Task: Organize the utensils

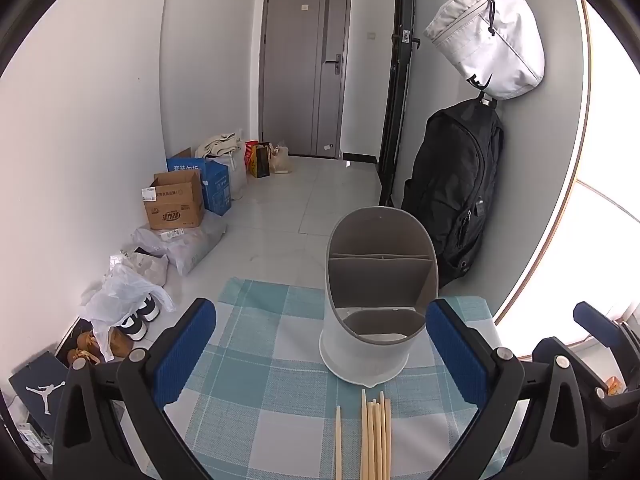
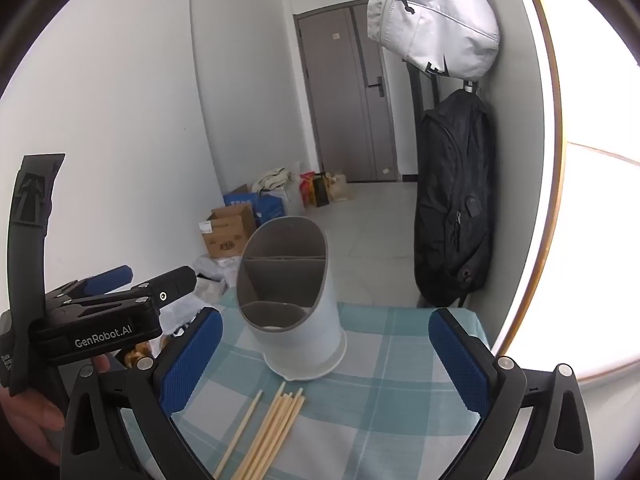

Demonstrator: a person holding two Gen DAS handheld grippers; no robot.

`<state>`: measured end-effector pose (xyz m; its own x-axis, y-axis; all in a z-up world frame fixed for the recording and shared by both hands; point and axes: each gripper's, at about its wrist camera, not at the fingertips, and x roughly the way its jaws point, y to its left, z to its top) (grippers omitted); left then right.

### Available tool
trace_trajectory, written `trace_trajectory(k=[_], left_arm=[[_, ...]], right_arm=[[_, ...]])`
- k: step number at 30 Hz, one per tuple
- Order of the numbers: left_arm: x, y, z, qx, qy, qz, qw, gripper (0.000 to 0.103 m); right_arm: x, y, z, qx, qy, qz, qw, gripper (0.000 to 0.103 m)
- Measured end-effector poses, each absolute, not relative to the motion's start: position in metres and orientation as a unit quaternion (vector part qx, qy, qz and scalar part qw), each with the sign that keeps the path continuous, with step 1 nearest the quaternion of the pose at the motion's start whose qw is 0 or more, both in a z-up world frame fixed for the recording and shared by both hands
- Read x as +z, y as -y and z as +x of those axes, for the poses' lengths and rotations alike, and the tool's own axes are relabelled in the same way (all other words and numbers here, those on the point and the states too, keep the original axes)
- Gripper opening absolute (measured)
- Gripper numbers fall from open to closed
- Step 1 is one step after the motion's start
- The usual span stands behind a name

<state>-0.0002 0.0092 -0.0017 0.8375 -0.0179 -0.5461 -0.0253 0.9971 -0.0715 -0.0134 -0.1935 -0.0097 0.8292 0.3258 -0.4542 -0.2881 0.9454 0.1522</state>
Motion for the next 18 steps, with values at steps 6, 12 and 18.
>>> trace_trajectory(k=[6, 12, 18], left_arm=[[-0.0023, -0.009, -0.0001, 0.0, -0.285, -0.039, 0.958, 0.102], [-0.0027, -0.0075, 0.0007, 0.0, -0.287, -0.041, 0.957, 0.102], [-0.0024, -0.0079, 0.0007, 0.0, -0.286, -0.041, 0.957, 0.102]], right_arm=[[-0.01, 0.1926, -0.0146, 0.159, -0.245, 0.038, 0.956, 0.103], [-0.0112, 0.1943, -0.0103, 0.159, -0.244, 0.039, 0.956, 0.103], [-0.0086, 0.1992, -0.0069, 0.159, -0.242, 0.04, 0.956, 0.103]])
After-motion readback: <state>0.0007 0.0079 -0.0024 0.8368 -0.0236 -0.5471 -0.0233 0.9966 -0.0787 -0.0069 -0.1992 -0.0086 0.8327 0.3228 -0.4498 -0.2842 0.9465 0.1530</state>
